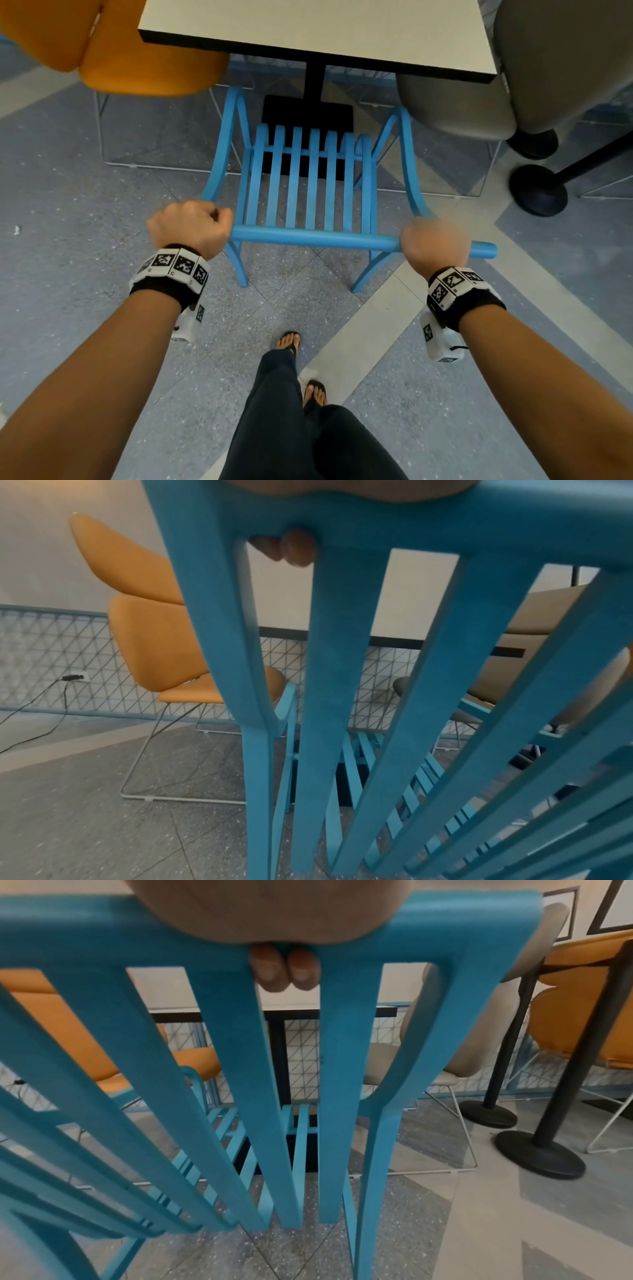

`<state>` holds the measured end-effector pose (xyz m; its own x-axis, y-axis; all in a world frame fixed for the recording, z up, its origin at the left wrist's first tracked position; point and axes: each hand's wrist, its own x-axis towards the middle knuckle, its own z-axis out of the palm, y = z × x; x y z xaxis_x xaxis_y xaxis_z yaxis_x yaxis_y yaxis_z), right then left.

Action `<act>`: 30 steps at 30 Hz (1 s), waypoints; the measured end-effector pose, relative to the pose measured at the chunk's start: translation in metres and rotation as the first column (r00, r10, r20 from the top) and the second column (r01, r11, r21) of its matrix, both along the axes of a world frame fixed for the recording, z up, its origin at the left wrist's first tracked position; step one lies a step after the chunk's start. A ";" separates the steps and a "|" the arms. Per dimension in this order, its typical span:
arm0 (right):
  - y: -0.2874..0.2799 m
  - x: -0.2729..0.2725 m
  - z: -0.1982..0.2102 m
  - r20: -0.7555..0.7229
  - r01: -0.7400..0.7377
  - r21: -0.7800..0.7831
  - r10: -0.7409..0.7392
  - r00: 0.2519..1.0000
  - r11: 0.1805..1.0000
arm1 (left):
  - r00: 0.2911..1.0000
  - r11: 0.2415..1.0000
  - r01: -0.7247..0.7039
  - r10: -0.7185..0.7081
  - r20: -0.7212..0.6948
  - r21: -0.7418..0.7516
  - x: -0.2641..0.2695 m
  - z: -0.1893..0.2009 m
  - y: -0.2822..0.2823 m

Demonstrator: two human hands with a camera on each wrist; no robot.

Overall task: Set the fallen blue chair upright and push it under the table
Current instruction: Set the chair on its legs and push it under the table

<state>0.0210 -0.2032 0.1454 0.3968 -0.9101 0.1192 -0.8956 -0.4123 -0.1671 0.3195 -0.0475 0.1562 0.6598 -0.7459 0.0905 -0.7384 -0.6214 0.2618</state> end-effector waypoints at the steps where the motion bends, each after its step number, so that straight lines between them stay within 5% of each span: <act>1: -0.002 -0.001 -0.001 0.005 0.000 -0.011 0.000 1.000 1.000 | 1.000 1.000 -0.004 0.004 0.009 0.000 -0.002 0.000 -0.001; 30: -0.021 0.017 -0.002 0.032 0.004 -0.045 -0.003 0.999 0.999 | 1.000 0.999 0.009 -0.009 0.001 -0.030 0.018 -0.002 -0.022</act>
